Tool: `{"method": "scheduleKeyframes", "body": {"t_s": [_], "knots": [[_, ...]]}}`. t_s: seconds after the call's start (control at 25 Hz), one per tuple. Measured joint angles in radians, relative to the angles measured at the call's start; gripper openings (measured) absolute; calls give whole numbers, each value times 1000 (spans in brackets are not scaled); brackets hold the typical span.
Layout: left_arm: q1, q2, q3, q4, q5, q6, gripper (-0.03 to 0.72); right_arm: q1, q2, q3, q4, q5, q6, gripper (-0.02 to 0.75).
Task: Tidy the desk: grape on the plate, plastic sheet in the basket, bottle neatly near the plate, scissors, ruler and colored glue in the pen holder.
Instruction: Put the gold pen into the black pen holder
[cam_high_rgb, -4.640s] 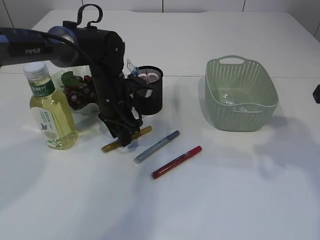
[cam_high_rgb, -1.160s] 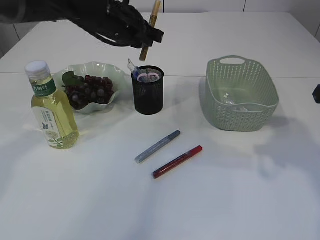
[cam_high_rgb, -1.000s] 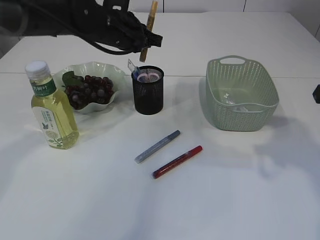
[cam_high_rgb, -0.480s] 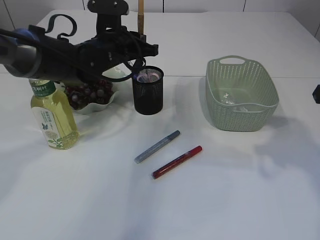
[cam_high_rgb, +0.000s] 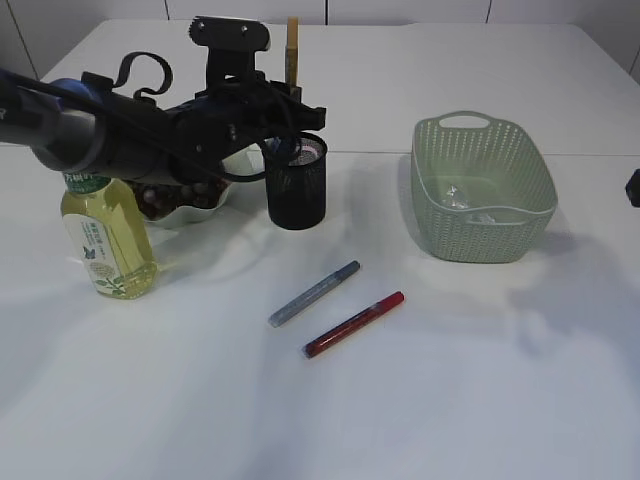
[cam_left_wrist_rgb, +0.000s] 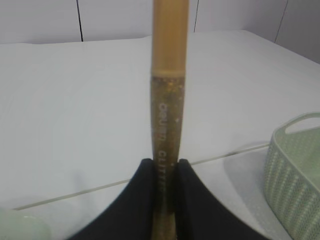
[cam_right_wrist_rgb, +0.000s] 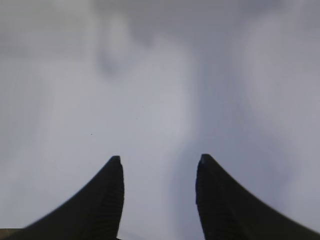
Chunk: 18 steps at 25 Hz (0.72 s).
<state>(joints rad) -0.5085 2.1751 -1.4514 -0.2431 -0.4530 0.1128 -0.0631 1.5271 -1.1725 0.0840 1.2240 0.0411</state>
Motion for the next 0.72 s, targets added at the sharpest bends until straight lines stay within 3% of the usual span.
{"method": "scheduleKeyframes", "body": {"t_s": [0.72], "knots": [[-9, 17, 0, 4, 17, -54, 82, 0, 0, 0, 4, 0, 0, 378]]}}
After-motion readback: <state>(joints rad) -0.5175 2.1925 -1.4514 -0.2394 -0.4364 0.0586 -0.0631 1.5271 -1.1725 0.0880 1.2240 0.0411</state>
